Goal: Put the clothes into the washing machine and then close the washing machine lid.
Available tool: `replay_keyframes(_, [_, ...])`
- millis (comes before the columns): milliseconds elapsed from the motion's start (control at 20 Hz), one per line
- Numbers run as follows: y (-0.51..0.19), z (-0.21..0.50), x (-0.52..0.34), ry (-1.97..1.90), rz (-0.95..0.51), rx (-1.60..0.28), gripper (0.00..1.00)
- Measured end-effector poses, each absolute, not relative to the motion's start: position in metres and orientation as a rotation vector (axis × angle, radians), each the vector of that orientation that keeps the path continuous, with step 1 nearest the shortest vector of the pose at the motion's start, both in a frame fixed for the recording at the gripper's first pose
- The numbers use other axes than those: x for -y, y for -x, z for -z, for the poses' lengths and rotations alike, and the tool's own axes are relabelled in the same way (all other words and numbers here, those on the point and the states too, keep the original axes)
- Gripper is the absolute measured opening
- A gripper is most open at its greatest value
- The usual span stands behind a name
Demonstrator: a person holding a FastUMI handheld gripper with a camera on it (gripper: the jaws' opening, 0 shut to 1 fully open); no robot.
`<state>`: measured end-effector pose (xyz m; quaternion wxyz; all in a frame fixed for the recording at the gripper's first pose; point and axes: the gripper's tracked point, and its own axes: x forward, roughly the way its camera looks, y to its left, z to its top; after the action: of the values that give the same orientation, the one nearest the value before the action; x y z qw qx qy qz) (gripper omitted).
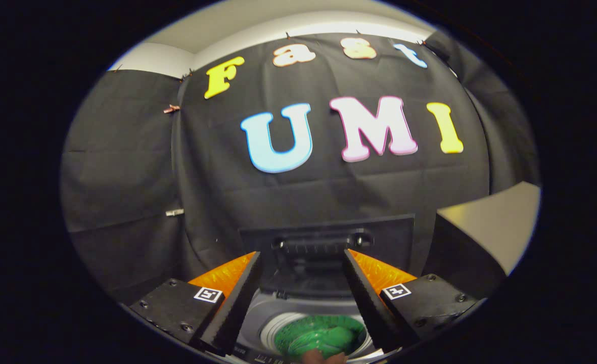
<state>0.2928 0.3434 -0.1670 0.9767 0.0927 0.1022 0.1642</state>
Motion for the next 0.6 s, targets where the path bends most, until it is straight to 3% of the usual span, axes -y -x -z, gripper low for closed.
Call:
replay_keyframes(300, [-0.327,0.115,-0.36,-0.166,-0.333,-0.1,0.99])
replay_keyframes(600, [-0.394,0.131,-0.392,-0.078,-0.288,-0.167,0.99])
